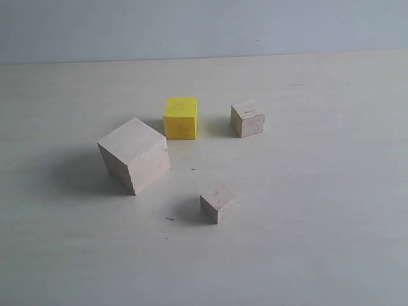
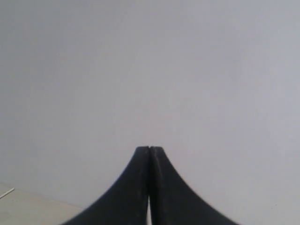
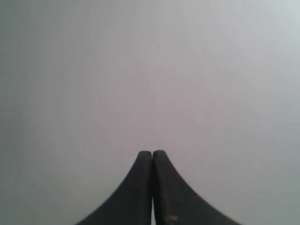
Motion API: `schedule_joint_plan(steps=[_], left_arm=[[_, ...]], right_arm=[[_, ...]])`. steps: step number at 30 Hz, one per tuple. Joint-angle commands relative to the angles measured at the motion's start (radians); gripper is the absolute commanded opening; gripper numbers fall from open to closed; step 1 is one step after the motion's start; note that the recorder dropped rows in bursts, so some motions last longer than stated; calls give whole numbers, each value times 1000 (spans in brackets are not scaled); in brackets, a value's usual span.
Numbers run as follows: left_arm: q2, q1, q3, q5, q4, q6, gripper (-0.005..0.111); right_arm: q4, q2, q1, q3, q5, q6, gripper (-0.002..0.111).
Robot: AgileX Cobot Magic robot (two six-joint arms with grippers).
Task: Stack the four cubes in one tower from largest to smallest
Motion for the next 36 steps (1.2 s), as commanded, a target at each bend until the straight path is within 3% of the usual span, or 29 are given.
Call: schedule_joint_plan(steps=[1, 4, 6, 8, 12, 15, 22, 28, 36], left_arm=[[174, -9, -218, 124, 0, -36, 0], [341, -90, -366, 254, 0, -34, 0], [486, -190, -452, 376, -2, -18, 0], [646, -345, -538, 557, -36, -18, 0], [789, -515, -551, 590, -79, -18, 0], [823, -528, -551, 560, -91, -18, 0], [827, -528, -551, 528, -103, -18, 0], [841, -528, -529, 378, -56, 41, 0], [1103, -528, -529, 521, -56, 42, 0]], right_arm=[[-7, 158, 94, -126, 64, 6, 0], [-7, 320, 175, -204, 117, 6, 0], [-7, 443, 234, -257, 198, 1, 0], [-5, 596, 321, -306, 352, 1, 0], [-5, 734, 424, -315, 565, 1, 0], [-1, 771, 442, -315, 638, 3, 0], [-1, 767, 442, -315, 537, 3, 0], [40, 767, 442, -315, 474, 5, 0], [46, 790, 442, -315, 486, 5, 0]])
